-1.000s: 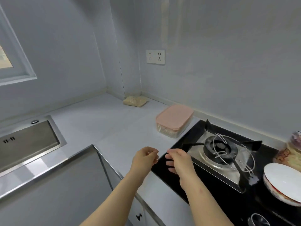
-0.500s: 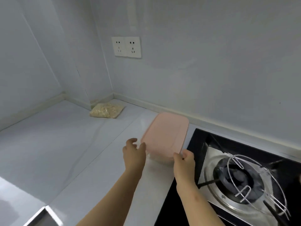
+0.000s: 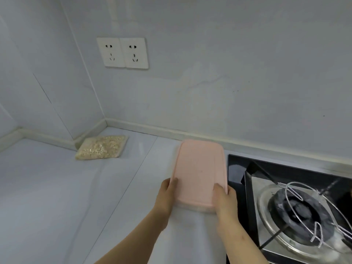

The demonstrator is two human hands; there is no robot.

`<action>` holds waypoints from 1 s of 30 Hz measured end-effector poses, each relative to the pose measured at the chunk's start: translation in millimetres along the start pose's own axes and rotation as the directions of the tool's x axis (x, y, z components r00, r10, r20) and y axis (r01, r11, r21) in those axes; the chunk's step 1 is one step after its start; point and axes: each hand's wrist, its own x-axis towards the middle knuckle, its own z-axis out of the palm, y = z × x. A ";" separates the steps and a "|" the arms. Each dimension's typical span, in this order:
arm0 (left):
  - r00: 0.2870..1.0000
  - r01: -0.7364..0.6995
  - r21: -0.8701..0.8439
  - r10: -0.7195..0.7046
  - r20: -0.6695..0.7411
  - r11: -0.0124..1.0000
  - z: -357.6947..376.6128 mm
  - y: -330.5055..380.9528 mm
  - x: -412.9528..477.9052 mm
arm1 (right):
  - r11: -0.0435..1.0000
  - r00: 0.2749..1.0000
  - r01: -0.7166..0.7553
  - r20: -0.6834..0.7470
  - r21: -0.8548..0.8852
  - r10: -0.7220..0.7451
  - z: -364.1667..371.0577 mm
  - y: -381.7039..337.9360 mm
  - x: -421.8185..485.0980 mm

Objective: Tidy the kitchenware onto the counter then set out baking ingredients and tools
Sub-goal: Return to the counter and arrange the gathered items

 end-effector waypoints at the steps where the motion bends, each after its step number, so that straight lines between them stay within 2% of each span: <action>1: 1.000 0.004 -0.010 -0.003 0.022 1.000 -3.1 0.0 2.5 | 0.999 1.000 -0.005 0.010 0.033 0.005 0.8 -1.3 -1.5; 9: 0.990 0.084 -0.286 -0.047 0.134 0.954 -20.4 2.1 7.0 | 0.984 0.995 -0.035 0.101 0.173 0.017 3.0 3.9 -8.7; 12: 0.987 0.089 -0.336 -0.038 0.156 0.938 -22.5 4.9 2.2 | 0.969 0.989 -0.067 0.144 0.239 0.033 0.9 5.8 -15.1; 17: 0.984 0.086 -0.309 -0.034 0.172 0.947 -23.5 0.4 -2.9 | 0.967 0.974 -0.114 0.219 0.227 0.063 6.5 12.5 -22.0; 22: 0.987 0.018 -0.226 0.020 0.162 0.974 -24.5 -2.3 -6.8 | 0.986 0.961 -0.021 0.275 0.163 -0.025 10.0 17.5 -23.5; 25: 0.990 0.014 -0.171 0.010 0.138 0.985 -25.8 -2.4 -4.1 | 0.997 0.955 0.007 0.295 0.077 -0.030 7.7 18.7 -21.6; 30: 0.994 0.037 -0.256 -0.010 0.106 0.966 -26.8 -3.5 -6.7 | 1.000 0.923 0.031 0.383 0.003 -0.030 3.6 18.1 -27.5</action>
